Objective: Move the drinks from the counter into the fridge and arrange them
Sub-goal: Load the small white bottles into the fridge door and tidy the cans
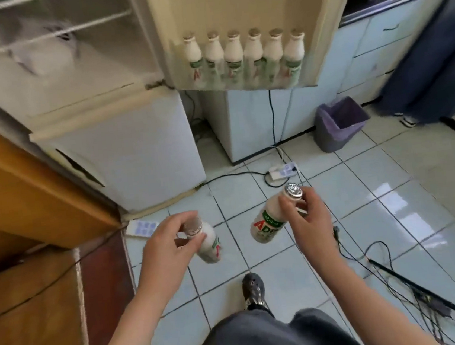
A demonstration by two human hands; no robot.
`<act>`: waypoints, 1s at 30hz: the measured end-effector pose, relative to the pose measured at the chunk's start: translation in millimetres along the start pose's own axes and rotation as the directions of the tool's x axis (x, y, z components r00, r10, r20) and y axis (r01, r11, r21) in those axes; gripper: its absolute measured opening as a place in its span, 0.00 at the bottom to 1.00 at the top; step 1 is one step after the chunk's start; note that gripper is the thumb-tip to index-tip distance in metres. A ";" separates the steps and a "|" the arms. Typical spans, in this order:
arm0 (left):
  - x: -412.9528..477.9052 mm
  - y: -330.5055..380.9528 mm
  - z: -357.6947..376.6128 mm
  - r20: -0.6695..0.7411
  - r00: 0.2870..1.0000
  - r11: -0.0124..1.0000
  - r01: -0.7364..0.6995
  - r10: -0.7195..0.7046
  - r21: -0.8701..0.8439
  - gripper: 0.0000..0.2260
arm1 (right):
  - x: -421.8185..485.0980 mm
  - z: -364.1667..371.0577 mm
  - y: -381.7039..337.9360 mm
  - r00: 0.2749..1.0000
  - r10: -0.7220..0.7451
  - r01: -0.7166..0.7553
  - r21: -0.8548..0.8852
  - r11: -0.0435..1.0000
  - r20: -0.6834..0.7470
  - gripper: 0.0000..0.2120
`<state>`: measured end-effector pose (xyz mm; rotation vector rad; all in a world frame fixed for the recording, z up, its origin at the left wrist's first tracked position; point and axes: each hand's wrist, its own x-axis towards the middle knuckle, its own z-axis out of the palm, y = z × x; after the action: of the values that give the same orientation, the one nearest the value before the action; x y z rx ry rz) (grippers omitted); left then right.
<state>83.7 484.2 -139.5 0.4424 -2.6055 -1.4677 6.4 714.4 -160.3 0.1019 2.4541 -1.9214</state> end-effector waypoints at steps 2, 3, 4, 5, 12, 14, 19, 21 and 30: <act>30.0 0.1 -15.0 -0.064 0.998 1.000 -0.004 0.005 0.015 0.21 | 42.3 23.0 -16.7 0.997 -0.042 0.042 0.006 0.999 0.071 0.08; 42.7 -0.6 -20.8 -0.088 0.996 1.000 0.000 0.001 0.011 0.20 | 61.0 34.2 -24.1 0.993 -0.062 0.061 0.011 0.998 0.101 0.06; 53.7 -1.6 -25.3 -0.108 0.994 1.000 0.007 -0.007 0.004 0.19 | 77.0 44.2 -31.0 0.989 -0.077 0.076 0.015 0.997 0.128 0.05; 63.2 -2.7 -28.4 -0.129 0.991 1.000 0.020 -0.020 -0.005 0.18 | 90.6 52.6 -37.0 0.985 -0.087 0.086 0.013 0.996 0.152 0.04; 128.7 -5.2 -40.8 -0.169 0.984 0.995 0.034 -0.049 -0.089 0.21 | 159.7 90.2 -62.5 0.976 -0.138 0.138 0.014 0.990 0.169 0.06; 159.1 -4.8 -45.4 -0.148 0.988 0.996 0.020 -0.033 -0.089 0.22 | 179.7 98.6 -71.4 0.977 -0.158 0.157 0.021 0.987 0.140 0.07; 257.2 15.0 -63.9 -0.094 0.990 0.984 -0.117 0.104 -0.134 0.24 | 233.8 111.9 -100.9 0.979 -0.205 0.204 0.032 0.978 0.017 0.05; 299.9 32.5 -76.9 -0.079 0.975 0.964 -0.219 0.209 -0.153 0.24 | 258.4 117.9 -118.2 0.972 -0.231 0.232 0.038 0.972 -0.049 0.05; 459.6 122.5 -116.9 -0.117 0.779 0.763 -0.627 0.617 -0.154 0.16 | 345.8 160.4 -185.8 0.835 -0.323 0.401 0.091 0.911 -0.446 0.04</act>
<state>-348.4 306.5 7.7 -0.3782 -2.1976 -1.3865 -354.2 527.2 -39.1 0.0600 2.7130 -2.5243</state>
